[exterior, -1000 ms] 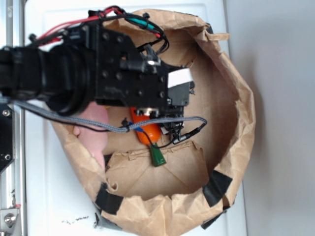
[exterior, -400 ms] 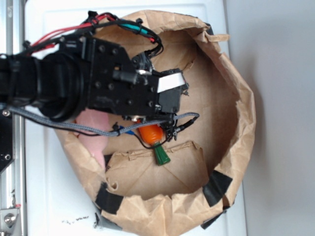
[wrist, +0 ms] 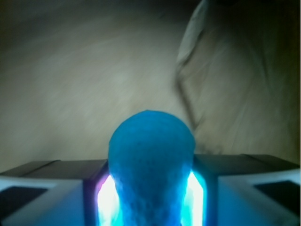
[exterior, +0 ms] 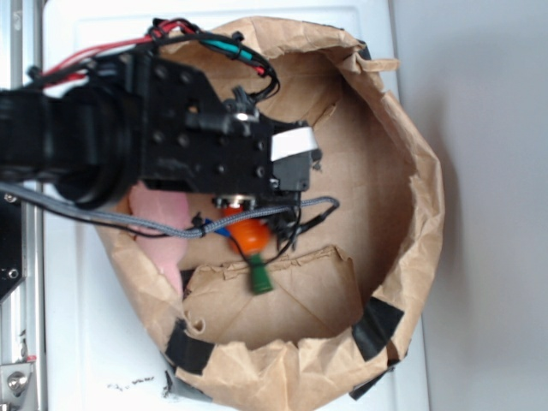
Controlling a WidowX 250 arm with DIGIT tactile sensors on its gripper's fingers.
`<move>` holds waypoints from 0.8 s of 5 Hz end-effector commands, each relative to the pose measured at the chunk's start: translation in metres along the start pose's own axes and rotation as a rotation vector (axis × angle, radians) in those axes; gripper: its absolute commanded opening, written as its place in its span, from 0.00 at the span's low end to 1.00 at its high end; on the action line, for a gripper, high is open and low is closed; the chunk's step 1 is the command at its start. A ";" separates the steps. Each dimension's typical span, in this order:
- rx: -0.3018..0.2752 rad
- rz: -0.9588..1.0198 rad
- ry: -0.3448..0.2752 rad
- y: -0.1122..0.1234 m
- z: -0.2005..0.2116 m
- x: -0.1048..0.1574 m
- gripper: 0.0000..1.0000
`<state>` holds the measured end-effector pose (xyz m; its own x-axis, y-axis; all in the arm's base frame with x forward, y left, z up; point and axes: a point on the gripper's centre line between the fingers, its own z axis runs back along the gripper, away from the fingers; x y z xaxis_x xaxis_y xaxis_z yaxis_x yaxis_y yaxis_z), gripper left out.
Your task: Grab the blue ball.
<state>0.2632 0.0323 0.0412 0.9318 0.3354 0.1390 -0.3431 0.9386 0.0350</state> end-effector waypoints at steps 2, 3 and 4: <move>-0.114 -0.135 0.111 0.012 0.102 0.026 0.00; -0.129 -0.172 0.078 0.014 0.116 0.015 0.00; -0.259 -0.198 -0.146 0.029 0.132 -0.002 0.00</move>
